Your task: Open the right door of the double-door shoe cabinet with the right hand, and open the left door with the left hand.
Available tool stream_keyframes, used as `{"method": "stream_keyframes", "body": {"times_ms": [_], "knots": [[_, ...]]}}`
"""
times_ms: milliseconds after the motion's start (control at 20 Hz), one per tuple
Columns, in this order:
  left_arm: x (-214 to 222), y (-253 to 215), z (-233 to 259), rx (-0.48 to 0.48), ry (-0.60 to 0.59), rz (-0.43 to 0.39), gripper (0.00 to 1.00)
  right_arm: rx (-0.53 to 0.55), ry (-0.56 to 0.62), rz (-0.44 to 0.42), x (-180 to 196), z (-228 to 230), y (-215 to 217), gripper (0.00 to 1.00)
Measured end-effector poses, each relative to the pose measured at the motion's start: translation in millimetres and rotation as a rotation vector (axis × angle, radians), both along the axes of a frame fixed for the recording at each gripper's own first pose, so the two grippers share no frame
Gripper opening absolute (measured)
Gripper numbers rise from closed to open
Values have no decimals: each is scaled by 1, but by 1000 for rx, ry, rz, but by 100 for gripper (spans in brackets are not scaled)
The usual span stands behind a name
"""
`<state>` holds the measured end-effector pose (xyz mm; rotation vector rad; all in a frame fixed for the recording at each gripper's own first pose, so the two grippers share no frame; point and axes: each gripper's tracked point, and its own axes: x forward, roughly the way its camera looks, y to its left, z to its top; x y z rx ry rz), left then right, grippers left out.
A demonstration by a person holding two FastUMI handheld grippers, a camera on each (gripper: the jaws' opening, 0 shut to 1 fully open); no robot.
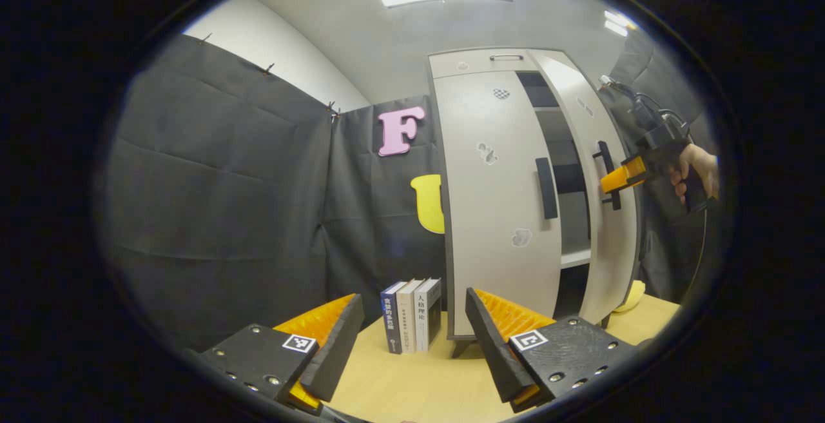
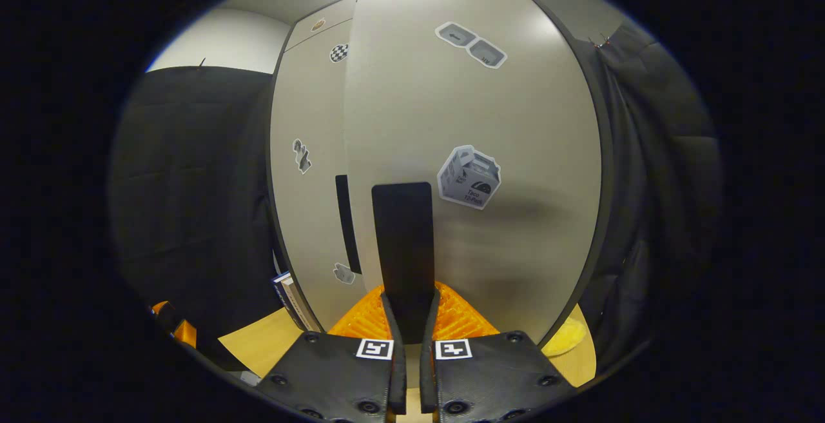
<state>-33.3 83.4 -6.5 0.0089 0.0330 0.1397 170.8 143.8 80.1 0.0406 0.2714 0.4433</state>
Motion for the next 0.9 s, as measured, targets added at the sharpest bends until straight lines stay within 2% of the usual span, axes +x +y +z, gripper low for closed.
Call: {"method": "stream_keyframes", "body": {"times_ms": [500,900], "knots": [[19,-34,2,13,6,-59,94,11,26,67,-22,0,-19,7],[32,-74,4,17,1,-127,93,7,38,66,-29,1,-39,7]]}}
